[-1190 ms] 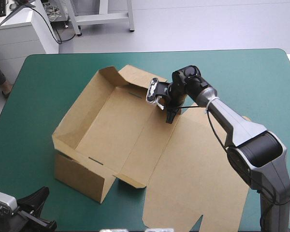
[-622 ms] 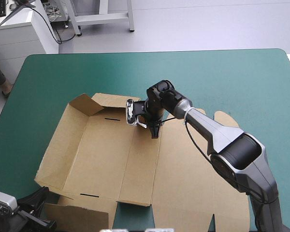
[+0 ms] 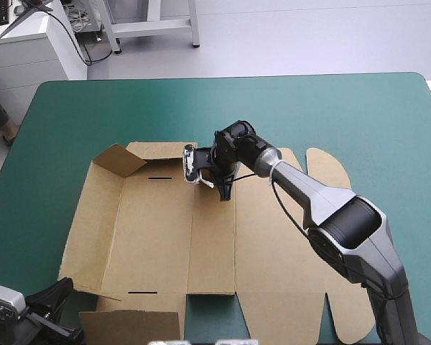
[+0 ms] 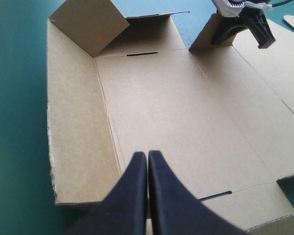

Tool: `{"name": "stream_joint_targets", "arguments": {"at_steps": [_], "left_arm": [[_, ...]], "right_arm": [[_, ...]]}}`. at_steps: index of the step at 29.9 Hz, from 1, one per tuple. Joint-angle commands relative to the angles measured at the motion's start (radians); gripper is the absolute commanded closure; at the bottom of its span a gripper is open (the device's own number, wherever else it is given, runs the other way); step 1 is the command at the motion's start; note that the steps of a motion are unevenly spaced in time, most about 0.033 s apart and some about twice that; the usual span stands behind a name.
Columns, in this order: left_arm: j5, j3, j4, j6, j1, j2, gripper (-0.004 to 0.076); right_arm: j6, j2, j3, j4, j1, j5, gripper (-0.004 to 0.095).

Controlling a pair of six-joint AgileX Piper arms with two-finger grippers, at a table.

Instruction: Fold the box

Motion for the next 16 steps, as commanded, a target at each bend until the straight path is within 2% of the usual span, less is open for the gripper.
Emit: {"name": "stream_joint_targets", "arguments": {"at_steps": [1, 4, 6, 12, 16], "left_arm": [[-0.067, -0.023, 0.001, 0.000, -0.006, 0.019, 0.0732], [-0.067, -0.023, 0.001, 0.000, -0.006, 0.019, 0.0732], [-0.067, -0.023, 0.001, 0.000, -0.006, 0.019, 0.0732], [-0.067, -0.023, 0.001, 0.000, -0.006, 0.019, 0.0732], [-0.067, -0.023, 0.001, 0.000, -0.006, 0.019, 0.0732]], "right_arm": [[-0.008, -0.041, -0.024, -0.040, -0.004, -0.050, 0.0674], [-0.002, -0.051, -0.024, -0.052, -0.004, -0.047, 0.0515], [0.022, -0.069, -0.030, -0.052, -0.004, -0.045, 0.0459], [0.156, -0.130, -0.137, -0.052, -0.004, 0.021, 0.0453], [0.206, -0.169, -0.215, -0.052, -0.004, 0.125, 0.0454]]}}
